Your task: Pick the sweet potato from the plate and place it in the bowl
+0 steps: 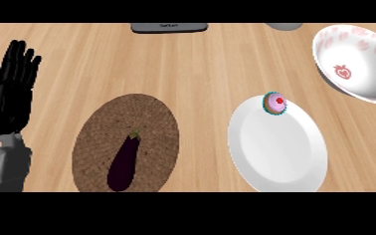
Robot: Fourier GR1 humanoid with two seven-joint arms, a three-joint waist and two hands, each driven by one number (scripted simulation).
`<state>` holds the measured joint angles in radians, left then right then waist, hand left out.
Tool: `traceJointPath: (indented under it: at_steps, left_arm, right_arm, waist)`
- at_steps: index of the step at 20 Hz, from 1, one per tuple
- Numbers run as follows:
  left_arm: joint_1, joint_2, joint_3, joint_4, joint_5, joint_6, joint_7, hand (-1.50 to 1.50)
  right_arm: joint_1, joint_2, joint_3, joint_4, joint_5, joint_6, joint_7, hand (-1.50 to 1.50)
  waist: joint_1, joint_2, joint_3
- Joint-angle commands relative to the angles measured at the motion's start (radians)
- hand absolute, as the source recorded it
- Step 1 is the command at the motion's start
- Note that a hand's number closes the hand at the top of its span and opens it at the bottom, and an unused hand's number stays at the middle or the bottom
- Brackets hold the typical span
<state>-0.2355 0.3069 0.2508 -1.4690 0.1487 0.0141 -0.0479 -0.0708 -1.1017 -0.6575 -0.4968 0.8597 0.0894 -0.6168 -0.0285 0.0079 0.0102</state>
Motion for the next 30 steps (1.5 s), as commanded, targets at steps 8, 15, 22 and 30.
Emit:
traceJointPath:
  at_steps: [8, 15, 22, 30]
  left_arm:
    - [-0.007, -0.012, -0.029, 0.0, -0.017, 0.0, 0.022, 0.0]
    - [-0.052, -0.019, -0.03, 0.038, -0.034, 0.017, 0.003, 0.0]
    - [-0.041, 0.005, -0.029, -0.046, -0.001, -0.014, 0.071, 0.0]
    - [-0.065, -0.02, -0.048, 0.004, -0.036, 0.004, 0.025, 0.0]
  right_arm:
    - [-0.086, -0.228, -0.177, 0.177, -0.158, 0.087, -0.3, 1.5]
    - [-0.209, -0.297, -0.19, 0.203, -0.243, 0.362, -0.312, 1.5]
    - [-0.408, -0.247, -0.078, 0.113, -0.253, 0.467, -0.114, 1.5]
    - [-0.656, -0.148, 0.104, -0.015, -0.22, 0.508, 0.124, 1.5]
  waist:
    - [0.03, -0.005, -0.005]
    - [0.037, -0.004, -0.008]
    - [0.075, -0.004, -0.01]
    - [0.072, -0.001, -0.011]
